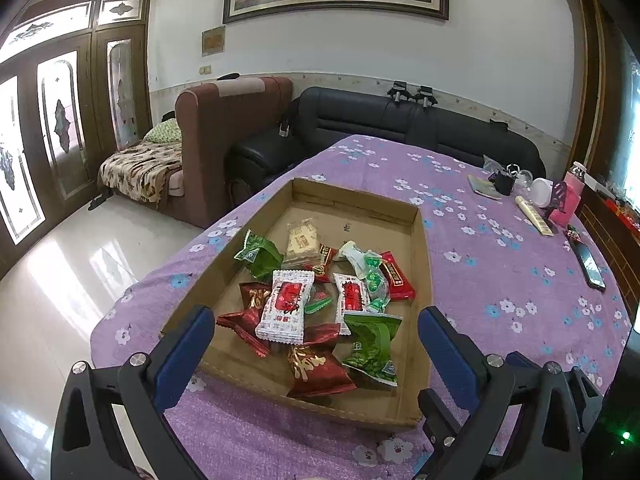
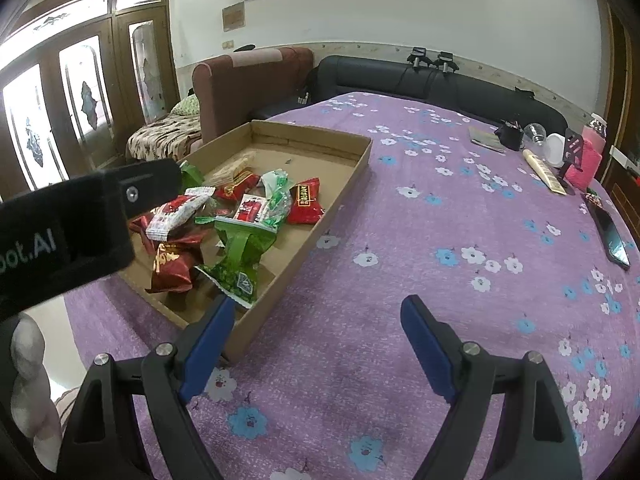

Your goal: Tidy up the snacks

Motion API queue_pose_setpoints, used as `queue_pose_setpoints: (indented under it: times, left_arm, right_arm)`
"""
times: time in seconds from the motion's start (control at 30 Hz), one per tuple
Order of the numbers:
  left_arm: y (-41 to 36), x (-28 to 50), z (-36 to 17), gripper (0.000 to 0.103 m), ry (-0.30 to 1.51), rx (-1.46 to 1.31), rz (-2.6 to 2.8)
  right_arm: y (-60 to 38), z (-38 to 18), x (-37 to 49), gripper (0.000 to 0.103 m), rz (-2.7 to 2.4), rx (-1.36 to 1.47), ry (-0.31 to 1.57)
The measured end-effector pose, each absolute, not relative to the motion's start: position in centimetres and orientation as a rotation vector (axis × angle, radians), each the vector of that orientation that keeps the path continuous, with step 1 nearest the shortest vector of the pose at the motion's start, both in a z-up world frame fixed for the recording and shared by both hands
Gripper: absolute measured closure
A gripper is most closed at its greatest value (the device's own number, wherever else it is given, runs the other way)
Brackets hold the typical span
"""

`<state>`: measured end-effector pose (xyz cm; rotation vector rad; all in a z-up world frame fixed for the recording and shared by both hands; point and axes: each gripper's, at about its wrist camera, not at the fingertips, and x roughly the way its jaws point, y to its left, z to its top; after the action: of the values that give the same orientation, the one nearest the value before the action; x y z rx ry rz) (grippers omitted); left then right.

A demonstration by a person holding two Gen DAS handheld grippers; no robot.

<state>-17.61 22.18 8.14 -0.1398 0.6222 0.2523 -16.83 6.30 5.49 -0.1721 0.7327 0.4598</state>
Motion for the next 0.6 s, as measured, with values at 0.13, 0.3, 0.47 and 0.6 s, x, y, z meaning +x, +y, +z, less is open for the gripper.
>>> queue_pose_setpoints:
  times: [0.13,0.3,0.47,0.6]
  left_arm:
    - [22.12,-17.67,8.16,0.001,0.621,-0.141,0.25]
    - [22.2,-17.88,8.38,0.001,0.616,-0.148,0.249]
    - [22.27,-17.79,8.46,0.001,0.623,-0.154,0.248]
    - [22.26,-17.8,8.77,0.001,0.613,-0.148,0.255]
  right_arm:
    - [6.23,5.47,-16.85,0.018,0.461,-0.171,0.735]
    - [6.26,5.45,-16.96,0.018,0.461,-0.169,0.739]
    - [6.21,5.64,-17.16,0.018,0.461,-0.171,0.732]
    - [6.18,5.75,-17.3,0.018,0.469,-0.171,0.729]
